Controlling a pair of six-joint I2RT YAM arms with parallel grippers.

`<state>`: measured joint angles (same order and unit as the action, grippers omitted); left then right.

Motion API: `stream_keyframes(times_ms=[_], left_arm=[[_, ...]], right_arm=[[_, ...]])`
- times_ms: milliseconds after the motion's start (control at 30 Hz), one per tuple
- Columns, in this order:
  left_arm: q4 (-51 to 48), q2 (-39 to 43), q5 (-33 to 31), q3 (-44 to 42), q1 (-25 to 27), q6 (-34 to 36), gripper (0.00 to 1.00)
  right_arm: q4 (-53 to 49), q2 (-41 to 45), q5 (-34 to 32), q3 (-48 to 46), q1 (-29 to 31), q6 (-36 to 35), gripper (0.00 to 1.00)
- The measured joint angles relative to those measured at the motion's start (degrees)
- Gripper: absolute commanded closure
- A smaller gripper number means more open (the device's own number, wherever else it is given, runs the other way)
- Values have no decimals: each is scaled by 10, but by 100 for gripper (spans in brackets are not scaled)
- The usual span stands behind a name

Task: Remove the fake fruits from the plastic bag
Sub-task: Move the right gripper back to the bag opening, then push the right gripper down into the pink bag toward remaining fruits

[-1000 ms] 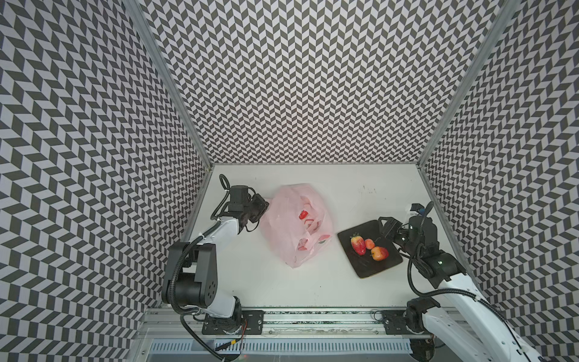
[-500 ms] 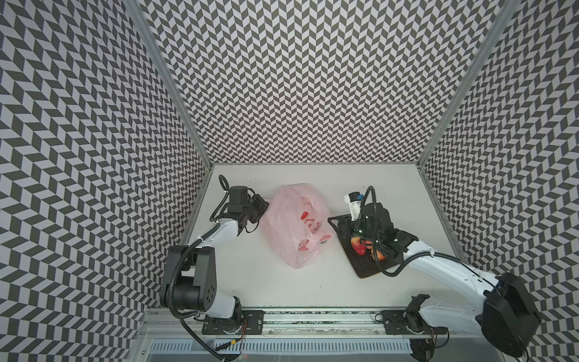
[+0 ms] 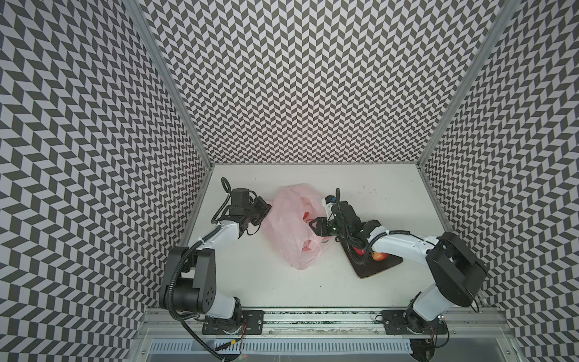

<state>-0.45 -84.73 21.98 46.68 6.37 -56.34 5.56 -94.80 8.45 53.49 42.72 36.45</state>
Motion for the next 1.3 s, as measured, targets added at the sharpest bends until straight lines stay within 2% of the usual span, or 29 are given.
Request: stream_keyframes(times_ms=[100,367,800,1067,1300], left_arm=[[1,0,0,-3,8,-2,100],[6,9,-1,-19,31,-8,100],[14,11,-2,-39,71,-26,100],[16,11,-3,-39,87,-31,100],[16,11,-3,-39,90,-32,100]], right_arm=[[7,-35,-13,30,2,10,54],[4,-111,-90,99,3,21,39],[-15,-224,-192,207,3,-5,24],[-30,-295,-210,282,3,-13,23],[-45,-347,-229,340,5,-19,33]])
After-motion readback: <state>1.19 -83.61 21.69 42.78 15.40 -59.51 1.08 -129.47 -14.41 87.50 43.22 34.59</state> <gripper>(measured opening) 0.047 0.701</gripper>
